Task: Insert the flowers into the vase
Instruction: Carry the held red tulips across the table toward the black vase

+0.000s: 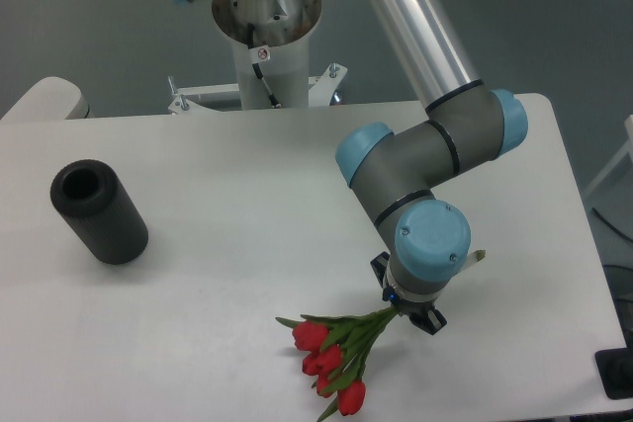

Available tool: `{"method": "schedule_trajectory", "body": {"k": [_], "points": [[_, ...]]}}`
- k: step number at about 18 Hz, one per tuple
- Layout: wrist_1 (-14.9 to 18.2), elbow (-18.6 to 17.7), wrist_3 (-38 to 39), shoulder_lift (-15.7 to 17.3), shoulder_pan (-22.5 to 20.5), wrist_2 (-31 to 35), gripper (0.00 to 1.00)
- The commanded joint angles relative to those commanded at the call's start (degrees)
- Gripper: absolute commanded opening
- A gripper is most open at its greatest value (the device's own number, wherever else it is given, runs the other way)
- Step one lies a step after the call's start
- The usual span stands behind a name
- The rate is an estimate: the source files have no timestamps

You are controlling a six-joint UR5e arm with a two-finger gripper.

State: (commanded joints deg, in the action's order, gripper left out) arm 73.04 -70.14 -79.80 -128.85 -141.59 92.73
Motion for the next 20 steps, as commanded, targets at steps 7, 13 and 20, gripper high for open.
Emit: {"method": "schedule_trajectory", "body": {"k": [7,13,20], "points": [[0.0,-0.8,0.7,0.6,1.5,-0.4,0.04],[0.4,-1.2,5.2,1.1,4.7,-0.4,0.06],[-0.7,-4.2,14.8,3.5,8.1,-6.6,0.05]]}}
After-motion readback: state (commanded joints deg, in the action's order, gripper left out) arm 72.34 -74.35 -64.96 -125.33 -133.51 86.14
